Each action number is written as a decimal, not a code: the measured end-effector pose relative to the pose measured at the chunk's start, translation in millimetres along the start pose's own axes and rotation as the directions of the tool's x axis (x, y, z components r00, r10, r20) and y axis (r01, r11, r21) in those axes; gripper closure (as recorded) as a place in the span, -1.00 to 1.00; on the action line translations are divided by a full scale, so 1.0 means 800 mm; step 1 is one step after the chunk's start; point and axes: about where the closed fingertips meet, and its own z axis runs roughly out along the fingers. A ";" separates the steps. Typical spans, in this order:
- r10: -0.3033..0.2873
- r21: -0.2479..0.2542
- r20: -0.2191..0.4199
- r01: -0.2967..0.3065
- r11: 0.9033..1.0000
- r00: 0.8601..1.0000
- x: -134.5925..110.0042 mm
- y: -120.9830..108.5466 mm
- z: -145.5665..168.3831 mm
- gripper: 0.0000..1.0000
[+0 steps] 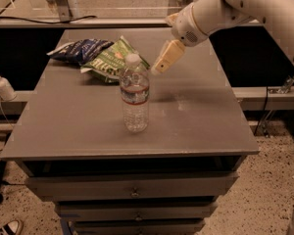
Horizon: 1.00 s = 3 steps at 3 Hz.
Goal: Move green jalapeno chip bag near blue chip bag
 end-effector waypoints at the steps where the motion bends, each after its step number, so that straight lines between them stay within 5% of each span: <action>1: 0.031 0.073 -0.041 -0.028 0.997 0.999 0.050 -0.027 -0.068 -1.00; 2: 0.067 0.138 -0.084 -0.055 0.989 0.994 0.091 -0.039 -0.132 -1.00; 3: 0.073 0.147 -0.089 -0.059 0.987 0.993 0.096 -0.040 -0.140 -1.00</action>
Offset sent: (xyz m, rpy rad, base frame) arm -0.0228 -0.2117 0.0517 -0.0945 -0.0618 -0.2699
